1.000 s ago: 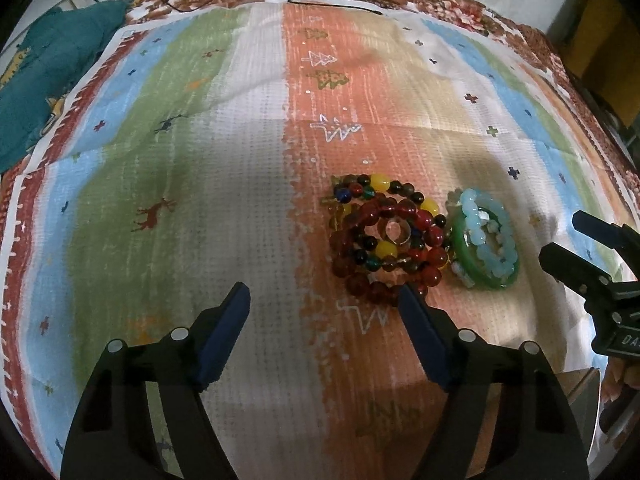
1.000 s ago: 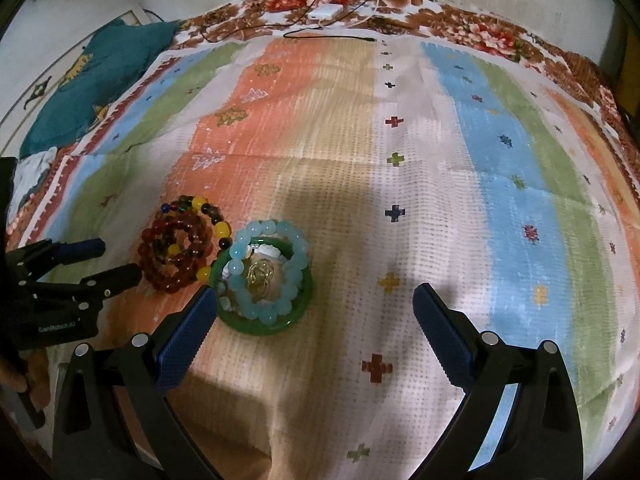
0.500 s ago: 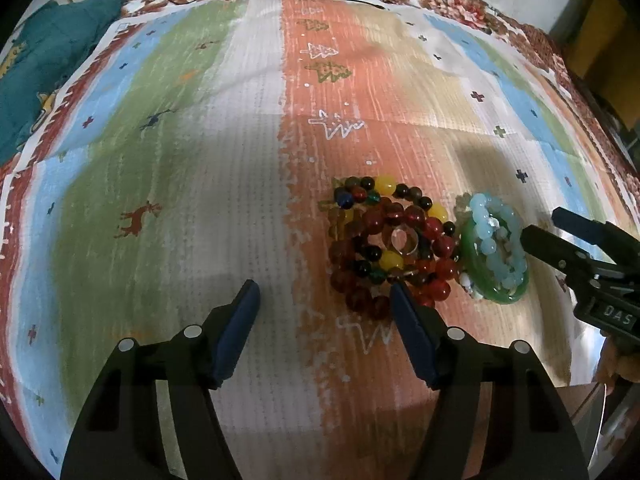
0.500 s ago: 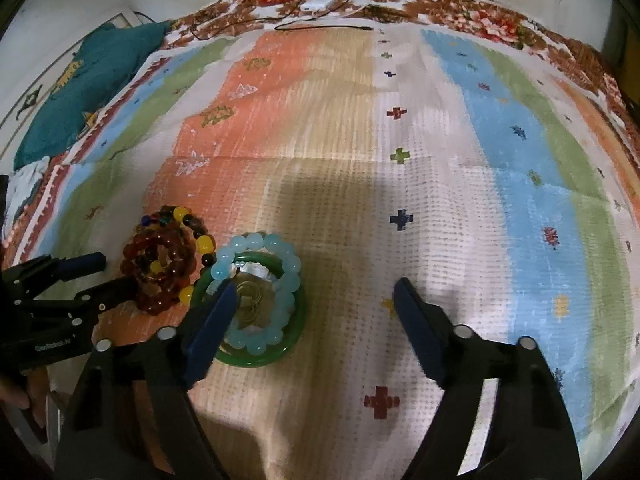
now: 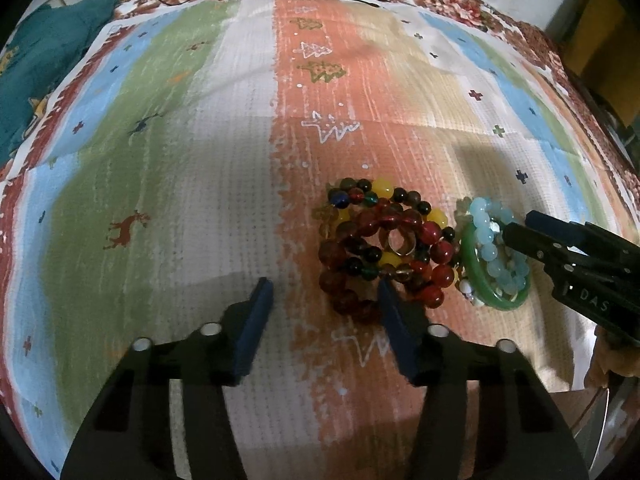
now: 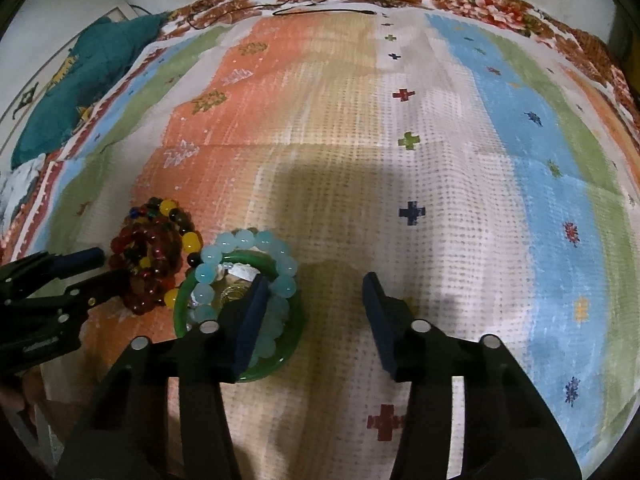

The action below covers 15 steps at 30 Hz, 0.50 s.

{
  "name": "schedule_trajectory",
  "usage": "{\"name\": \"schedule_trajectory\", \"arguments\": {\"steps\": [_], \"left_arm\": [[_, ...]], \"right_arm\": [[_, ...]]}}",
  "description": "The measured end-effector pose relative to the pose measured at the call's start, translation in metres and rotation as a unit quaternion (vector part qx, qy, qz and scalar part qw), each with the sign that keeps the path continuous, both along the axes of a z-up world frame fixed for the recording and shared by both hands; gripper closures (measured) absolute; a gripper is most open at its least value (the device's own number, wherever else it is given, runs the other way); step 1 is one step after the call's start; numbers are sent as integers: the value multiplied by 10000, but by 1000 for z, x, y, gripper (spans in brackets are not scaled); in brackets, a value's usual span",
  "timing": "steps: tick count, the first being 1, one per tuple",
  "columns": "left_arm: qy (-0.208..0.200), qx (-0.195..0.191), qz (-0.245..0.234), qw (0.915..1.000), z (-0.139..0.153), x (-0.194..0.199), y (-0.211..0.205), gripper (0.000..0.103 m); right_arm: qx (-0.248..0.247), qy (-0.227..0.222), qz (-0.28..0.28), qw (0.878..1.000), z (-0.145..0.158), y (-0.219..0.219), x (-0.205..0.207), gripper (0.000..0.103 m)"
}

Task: Organize jewelry
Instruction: 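Close left gripper on red bead bracelet while right gripper grasps light-blue bead bracelet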

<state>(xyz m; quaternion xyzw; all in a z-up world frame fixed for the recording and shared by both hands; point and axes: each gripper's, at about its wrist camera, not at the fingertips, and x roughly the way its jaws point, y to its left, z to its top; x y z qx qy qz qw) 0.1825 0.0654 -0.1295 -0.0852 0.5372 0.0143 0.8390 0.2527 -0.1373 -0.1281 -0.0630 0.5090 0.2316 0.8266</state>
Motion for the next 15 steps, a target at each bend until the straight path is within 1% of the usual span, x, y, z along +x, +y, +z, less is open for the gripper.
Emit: {"name": "schedule_trajectory", "arguments": {"steps": [1, 2, 3, 5, 6, 9, 10, 11, 12, 15], "left_arm": [[-6, -11, -36, 10000, -1, -1, -1, 65], [-9, -45, -67, 10000, -1, -1, -2, 69], [-4, -150, -108, 9998, -1, -1, -2, 76], [30, -259, -81, 9996, -1, -1, -1, 78], [35, -296, -78, 9995, -1, -1, -1, 82], [41, -353, -43, 9994, 1, -2, -1, 84], [38, -371, -20, 9993, 2, -2, 0, 85], [39, -384, -12, 9993, 3, -3, 0, 89], [48, -395, 11, 9992, 5, -3, 1, 90], [72, -437, 33, 9990, 7, -5, 4, 90]], "right_arm": [[10, -6, 64, 10000, 0, 2, -1, 66], [17, -5, 99, 9999, 1, 3, -2, 72], [34, 0, 153, 9999, 1, 5, -2, 74], [77, 24, 214, 9997, 0, 7, -3, 83], [95, 32, 238, 9997, 0, 8, -4, 85], [81, -4, 288, 9996, 1, 9, -5, 87], [95, -1, 306, 9995, 1, 8, -4, 87], [112, 8, 318, 9994, 1, 7, -4, 88], [117, 17, 314, 9994, 1, 7, -4, 88], [101, 15, 313, 9995, 3, 6, -6, 91]]}}
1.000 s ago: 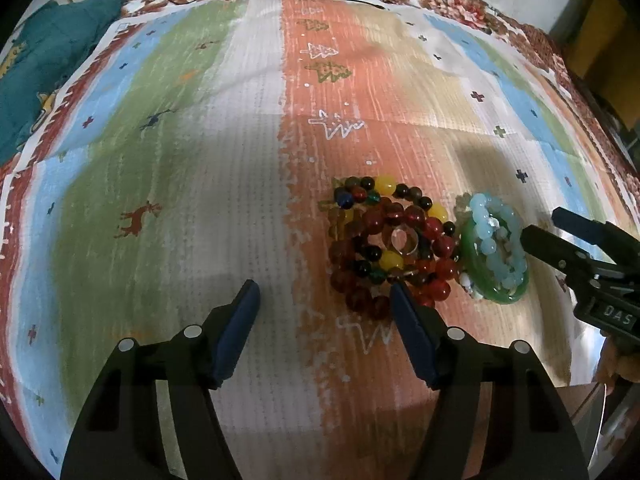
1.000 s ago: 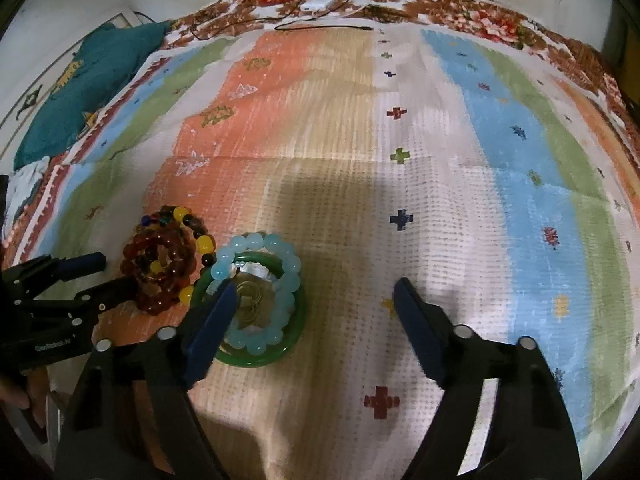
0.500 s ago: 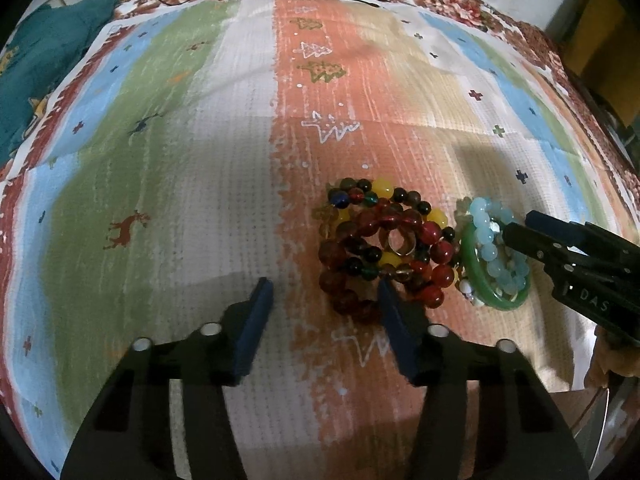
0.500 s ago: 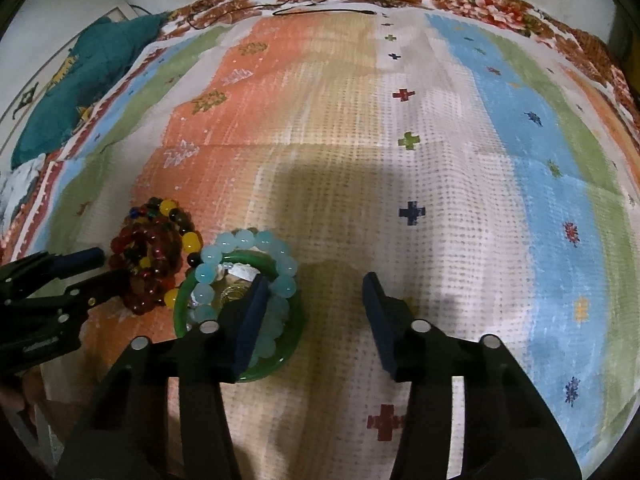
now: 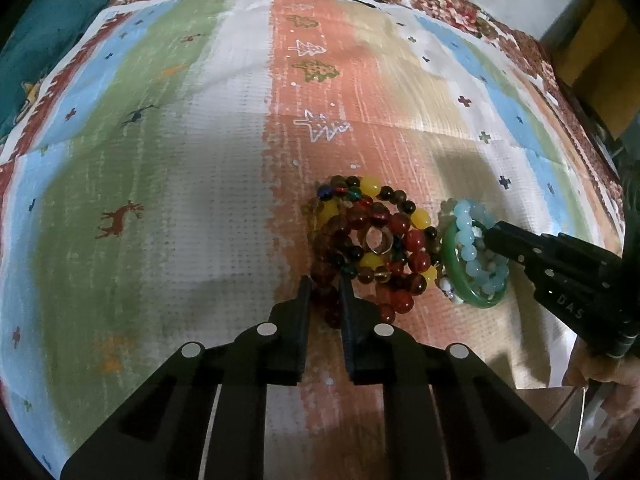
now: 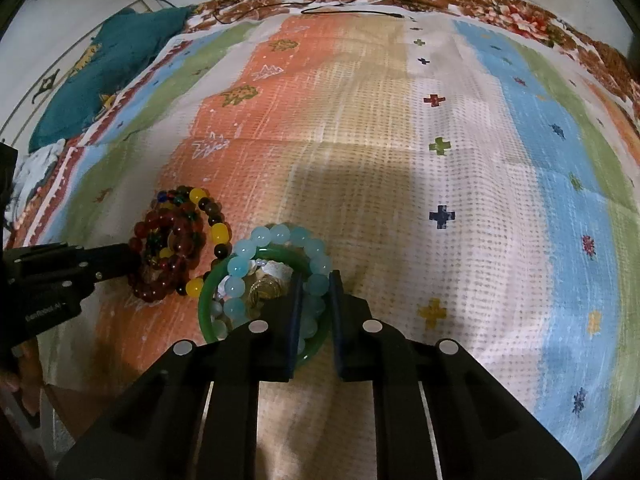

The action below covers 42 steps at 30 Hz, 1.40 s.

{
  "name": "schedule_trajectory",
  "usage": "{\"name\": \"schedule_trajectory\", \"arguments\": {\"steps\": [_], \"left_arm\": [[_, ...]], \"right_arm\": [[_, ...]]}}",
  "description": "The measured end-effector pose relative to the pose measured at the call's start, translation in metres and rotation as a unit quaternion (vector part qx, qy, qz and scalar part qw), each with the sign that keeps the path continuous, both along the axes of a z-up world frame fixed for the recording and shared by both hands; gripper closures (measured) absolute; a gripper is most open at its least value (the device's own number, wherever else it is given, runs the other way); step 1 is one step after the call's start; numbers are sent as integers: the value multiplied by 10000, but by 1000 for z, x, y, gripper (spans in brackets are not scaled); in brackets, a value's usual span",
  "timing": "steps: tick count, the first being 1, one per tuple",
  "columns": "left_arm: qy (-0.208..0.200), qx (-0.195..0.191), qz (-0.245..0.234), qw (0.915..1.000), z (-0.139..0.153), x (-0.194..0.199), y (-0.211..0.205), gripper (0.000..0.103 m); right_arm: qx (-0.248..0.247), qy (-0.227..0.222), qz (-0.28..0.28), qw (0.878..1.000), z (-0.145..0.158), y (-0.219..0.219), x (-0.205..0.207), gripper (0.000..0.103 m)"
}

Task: Organize jewelry
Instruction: 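Lift the red bracelet with left gripper while right gripper lifts the light-blue bracelet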

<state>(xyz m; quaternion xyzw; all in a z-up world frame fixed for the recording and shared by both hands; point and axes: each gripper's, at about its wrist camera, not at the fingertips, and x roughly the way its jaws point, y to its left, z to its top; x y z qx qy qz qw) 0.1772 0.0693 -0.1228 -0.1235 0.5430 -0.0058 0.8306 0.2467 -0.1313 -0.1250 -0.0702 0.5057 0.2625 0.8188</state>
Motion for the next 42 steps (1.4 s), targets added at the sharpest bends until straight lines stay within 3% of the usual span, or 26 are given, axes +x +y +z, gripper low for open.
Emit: {"name": "schedule_trajectory", "arguments": {"steps": [11, 26, 42], "left_arm": [[-80, -49, -34, 10000, 13, -4, 4, 90], [-583, -23, -162, 9982, 62, -22, -3, 90], [-901, -23, -170, 9958, 93, -46, -10, 90]], "right_arm": [[163, -31, -3, 9999, 16, -5, -4, 91], [164, -295, -24, 9994, 54, -12, -28, 91], [254, -447, -170, 9985, 82, -22, -50, 91]]}}
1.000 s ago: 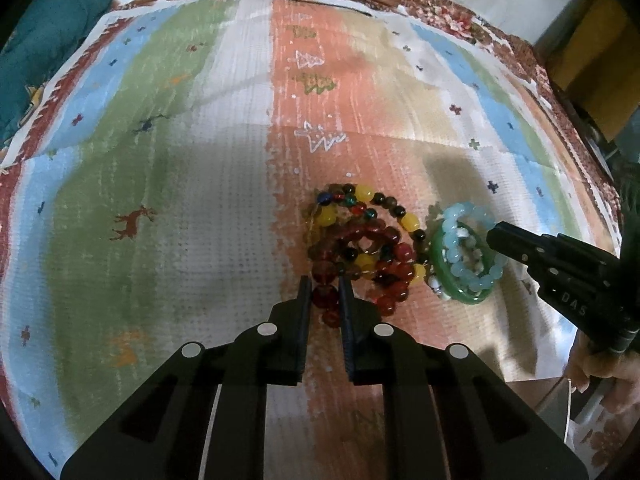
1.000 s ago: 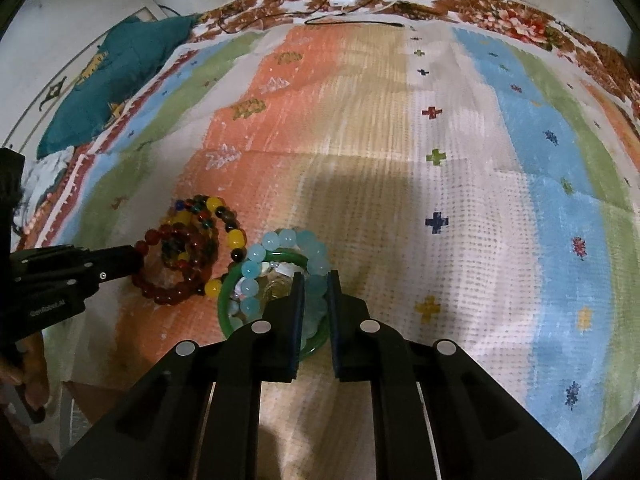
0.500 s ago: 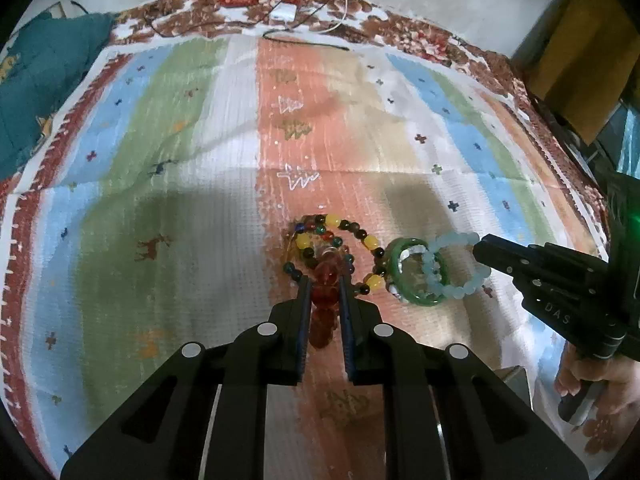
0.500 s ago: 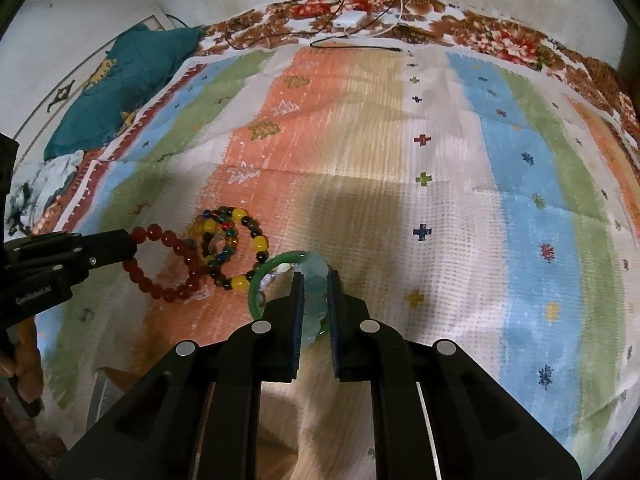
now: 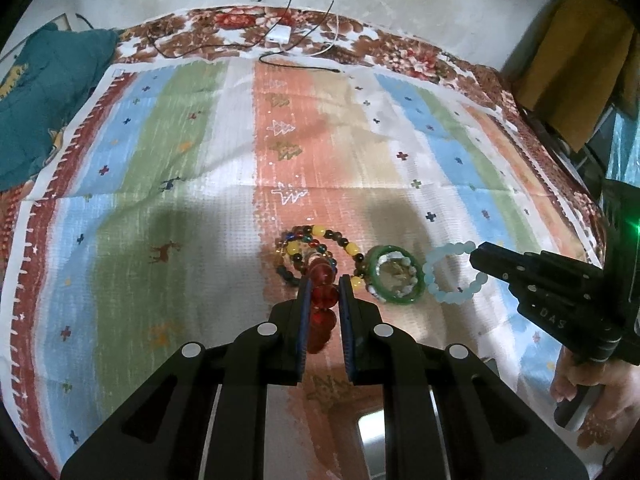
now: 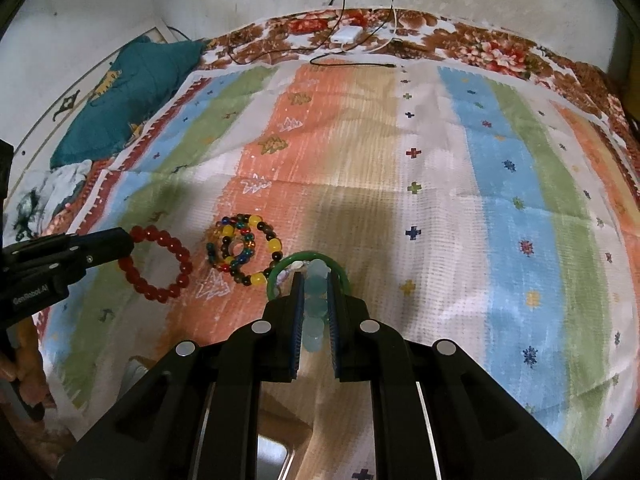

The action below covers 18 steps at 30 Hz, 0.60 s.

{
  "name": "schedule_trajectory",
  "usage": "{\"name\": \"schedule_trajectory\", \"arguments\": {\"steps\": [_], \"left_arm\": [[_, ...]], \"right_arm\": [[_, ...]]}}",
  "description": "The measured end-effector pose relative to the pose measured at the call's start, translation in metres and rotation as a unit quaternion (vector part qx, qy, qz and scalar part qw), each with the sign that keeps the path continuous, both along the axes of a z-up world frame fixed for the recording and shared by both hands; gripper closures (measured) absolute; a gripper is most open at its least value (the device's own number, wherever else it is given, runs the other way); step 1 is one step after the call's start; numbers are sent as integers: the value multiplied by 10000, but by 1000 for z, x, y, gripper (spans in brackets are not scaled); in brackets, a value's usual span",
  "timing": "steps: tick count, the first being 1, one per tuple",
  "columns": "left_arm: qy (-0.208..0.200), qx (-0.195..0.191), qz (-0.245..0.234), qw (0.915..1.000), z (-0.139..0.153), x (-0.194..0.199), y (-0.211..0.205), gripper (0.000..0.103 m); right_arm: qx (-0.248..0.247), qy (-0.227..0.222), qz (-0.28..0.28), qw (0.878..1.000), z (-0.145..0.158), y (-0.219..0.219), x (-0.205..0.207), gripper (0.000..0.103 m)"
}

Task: Organize jewelry
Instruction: 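Lift the red bracelet with left gripper while right gripper lifts the light-blue bracelet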

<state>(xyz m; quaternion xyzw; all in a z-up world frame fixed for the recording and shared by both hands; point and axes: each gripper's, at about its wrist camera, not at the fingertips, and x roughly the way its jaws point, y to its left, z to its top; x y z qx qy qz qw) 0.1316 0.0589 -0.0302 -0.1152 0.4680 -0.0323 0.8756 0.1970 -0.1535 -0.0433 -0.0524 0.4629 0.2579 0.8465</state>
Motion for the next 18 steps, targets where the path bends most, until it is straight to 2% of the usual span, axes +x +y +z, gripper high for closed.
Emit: {"name": "schedule_trajectory", "arguments": {"steps": [12, 18], "left_arm": [[-162, 155, -142, 9996, 13, -16, -16, 90], [-300, 140, -159, 9993, 24, -28, -20, 90]], "right_arm": [[56, -118, -13, 9999, 15, -8, -16, 91], [47, -316, 79, 9995, 28, -7, -31, 91]]}}
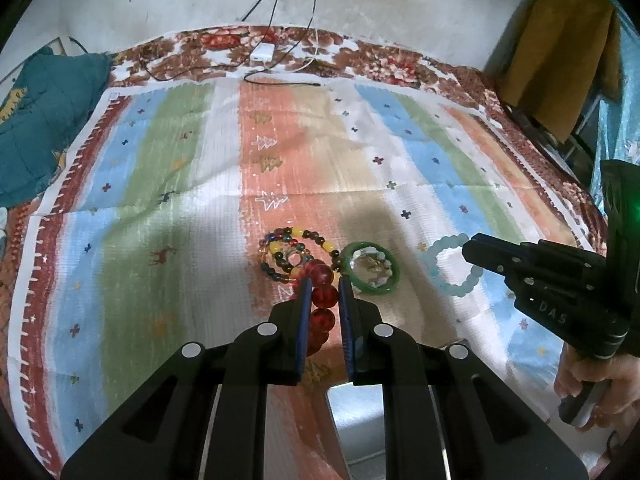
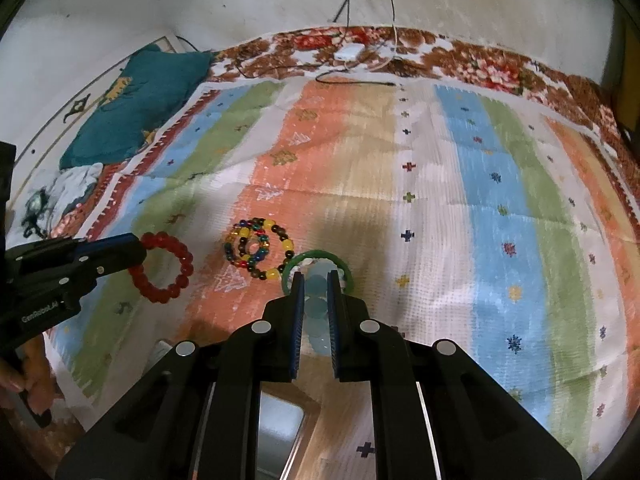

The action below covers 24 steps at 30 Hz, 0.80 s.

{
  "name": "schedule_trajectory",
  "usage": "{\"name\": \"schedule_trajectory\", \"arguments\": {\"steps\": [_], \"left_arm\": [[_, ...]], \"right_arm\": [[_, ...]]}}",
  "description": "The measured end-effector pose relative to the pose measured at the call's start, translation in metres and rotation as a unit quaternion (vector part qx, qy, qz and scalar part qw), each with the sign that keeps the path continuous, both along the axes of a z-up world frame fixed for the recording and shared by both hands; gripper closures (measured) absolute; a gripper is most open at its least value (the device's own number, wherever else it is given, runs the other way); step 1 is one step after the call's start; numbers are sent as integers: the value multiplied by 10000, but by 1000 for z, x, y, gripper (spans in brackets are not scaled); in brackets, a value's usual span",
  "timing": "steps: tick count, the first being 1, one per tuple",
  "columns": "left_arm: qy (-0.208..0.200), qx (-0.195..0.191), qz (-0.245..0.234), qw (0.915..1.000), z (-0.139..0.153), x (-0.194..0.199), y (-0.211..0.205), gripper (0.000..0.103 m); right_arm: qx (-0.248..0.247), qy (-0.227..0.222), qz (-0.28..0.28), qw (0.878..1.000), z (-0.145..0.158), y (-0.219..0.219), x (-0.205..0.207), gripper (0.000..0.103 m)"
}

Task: Organize jewelry
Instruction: 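Lift the red bracelet with left gripper while right gripper lifts the light-blue bracelet, then carry both bracelets over the silver tin and open both grippers to drop them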

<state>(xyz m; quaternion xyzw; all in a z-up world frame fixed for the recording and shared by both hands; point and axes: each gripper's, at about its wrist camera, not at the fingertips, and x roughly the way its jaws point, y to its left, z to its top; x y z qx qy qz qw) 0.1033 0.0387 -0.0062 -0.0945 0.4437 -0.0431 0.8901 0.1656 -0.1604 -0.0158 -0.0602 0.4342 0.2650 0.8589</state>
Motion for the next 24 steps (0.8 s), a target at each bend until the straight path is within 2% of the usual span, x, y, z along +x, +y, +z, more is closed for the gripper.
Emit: {"name": "schedule_trajectory", "arguments": {"steps": [24], "left_arm": [[-405, 1, -334, 9986, 26, -60, -35, 90]], "right_arm": [[417, -179, 254, 9986, 28, -12, -64, 91]]}}
